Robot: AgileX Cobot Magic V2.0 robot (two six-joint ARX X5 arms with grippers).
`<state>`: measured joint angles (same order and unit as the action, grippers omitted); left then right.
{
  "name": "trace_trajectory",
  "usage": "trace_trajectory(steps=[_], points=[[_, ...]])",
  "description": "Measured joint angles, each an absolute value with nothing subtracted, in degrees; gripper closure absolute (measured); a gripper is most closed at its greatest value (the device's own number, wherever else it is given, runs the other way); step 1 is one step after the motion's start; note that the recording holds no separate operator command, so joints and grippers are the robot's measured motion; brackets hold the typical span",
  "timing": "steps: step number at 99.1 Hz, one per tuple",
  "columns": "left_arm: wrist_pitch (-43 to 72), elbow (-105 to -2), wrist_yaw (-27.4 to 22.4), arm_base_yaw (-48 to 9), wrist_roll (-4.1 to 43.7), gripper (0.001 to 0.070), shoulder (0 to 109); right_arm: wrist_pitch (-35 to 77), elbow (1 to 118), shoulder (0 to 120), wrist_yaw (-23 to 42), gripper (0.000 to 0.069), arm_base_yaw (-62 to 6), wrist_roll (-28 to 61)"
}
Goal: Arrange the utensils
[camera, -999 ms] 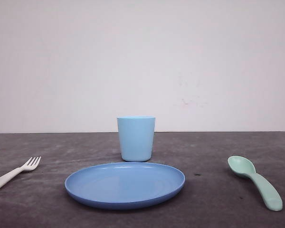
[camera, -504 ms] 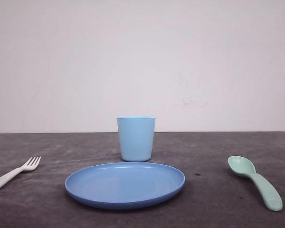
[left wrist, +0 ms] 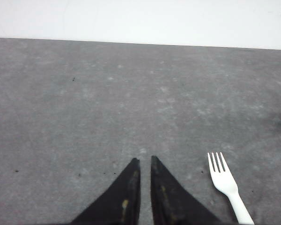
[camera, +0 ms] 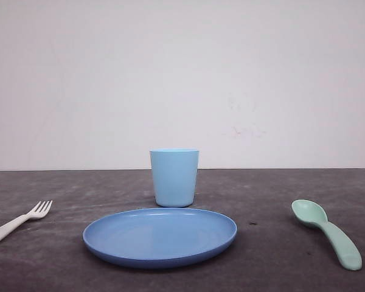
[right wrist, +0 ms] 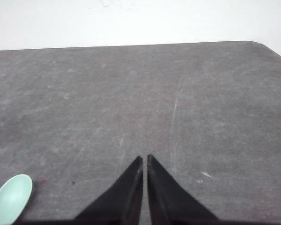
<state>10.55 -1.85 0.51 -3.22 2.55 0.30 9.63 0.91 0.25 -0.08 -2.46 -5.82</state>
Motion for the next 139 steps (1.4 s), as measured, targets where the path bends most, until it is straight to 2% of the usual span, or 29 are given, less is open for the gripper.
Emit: trace_trajectory(steps=[139], points=[[10.55, -1.85, 0.51, -3.22, 2.55, 0.0695, 0.3, 9.43, 0.91, 0.25, -0.38, 0.0674, -2.46, -5.85]])
